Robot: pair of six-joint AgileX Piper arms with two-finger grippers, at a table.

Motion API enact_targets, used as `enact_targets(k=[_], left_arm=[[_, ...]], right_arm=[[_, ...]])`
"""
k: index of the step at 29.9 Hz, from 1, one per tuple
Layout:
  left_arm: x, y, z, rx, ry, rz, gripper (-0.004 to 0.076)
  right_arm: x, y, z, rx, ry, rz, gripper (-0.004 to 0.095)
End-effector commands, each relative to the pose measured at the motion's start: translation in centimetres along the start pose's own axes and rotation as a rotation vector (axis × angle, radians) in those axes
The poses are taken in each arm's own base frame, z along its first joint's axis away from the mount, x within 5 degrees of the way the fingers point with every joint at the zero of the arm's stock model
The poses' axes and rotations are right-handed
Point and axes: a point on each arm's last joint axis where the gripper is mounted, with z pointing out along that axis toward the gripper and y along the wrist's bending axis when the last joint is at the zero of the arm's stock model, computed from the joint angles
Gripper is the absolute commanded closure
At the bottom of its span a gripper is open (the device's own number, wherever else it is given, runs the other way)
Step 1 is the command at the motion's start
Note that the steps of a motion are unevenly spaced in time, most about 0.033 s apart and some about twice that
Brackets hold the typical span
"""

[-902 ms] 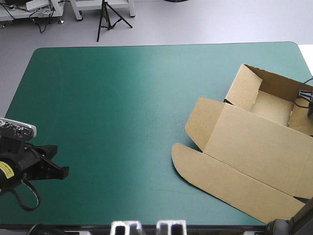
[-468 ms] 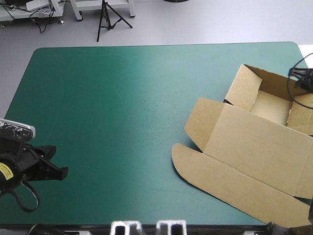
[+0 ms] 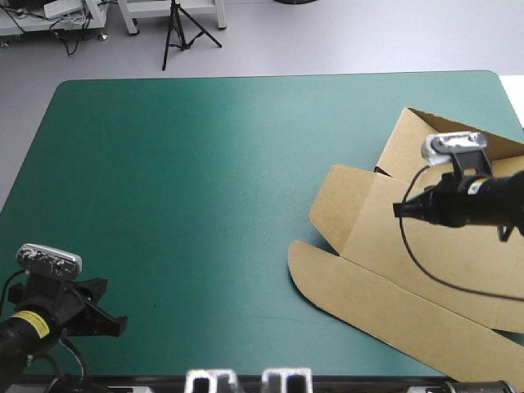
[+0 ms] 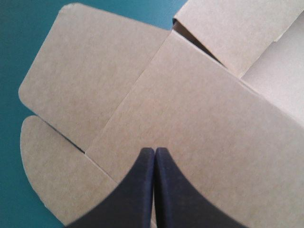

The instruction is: Fold the box

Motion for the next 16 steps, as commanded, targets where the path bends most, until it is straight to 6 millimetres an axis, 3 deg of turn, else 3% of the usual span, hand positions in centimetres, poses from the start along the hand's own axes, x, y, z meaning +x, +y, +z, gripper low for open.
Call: enact_targets(k=[1,8,16], left_arm=[[0.7,-0.2,0.6,0.017,-0.084,0.002,0.0733],[3.8,-0.6,2.0,0.049,-0.092,-0.002,0.0733],[4.2,-1.0,2.0,0.096,-0.115,0.063,0.0733]], right_arm=[[3.3,0.6,-1.2,0.016,-0.119,-0.024,0.0921],[11.8,0.7,-0.6,0.05,-0.178,-0.035,0.0921],[16.7,0.5,-1.1,0.122,-0.281,-0.015,0.0921]])
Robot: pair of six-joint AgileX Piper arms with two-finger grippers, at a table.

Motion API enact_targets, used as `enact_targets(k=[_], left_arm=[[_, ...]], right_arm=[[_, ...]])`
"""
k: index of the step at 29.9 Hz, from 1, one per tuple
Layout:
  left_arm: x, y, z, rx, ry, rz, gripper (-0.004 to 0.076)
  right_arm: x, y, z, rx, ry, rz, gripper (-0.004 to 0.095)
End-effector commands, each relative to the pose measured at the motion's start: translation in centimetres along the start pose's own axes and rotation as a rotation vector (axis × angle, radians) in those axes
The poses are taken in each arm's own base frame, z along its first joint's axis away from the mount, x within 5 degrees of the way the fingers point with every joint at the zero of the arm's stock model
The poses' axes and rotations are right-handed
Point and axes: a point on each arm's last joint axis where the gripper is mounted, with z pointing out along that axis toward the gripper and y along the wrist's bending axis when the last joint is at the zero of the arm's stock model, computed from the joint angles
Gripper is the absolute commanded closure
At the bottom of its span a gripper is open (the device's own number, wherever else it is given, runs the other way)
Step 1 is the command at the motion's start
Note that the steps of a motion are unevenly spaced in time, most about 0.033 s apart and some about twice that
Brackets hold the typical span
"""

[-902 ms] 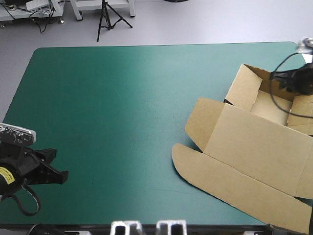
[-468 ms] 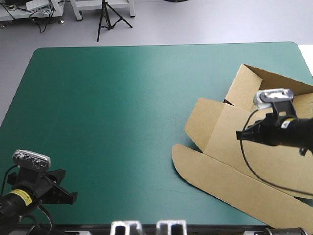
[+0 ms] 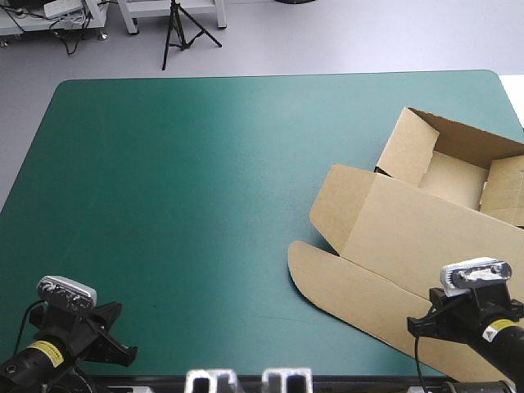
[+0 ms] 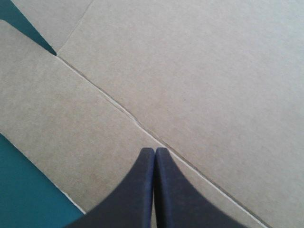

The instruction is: Fold the box

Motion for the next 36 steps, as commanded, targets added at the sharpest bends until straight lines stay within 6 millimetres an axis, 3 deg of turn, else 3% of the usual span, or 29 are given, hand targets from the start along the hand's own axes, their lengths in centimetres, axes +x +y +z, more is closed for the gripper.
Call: enact_targets(k=[1,8,36], left_arm=[[-1.1,-0.3,-0.4,0.038,-0.079,0.022,0.0733],[-1.2,-0.5,-0.4,0.057,-0.081,0.032,0.0733],[-1.1,-0.5,-0.4,0.057,-0.077,0.032,0.0733]], right_arm=[[0.2,-0.2,-0.9,0.046,-0.111,0.01,0.0921],[1.0,-0.3,-2.0,0.075,-0.19,0.015,0.0921],[1.1,-0.1,-2.0,0.06,-0.186,0.023,0.0921]])
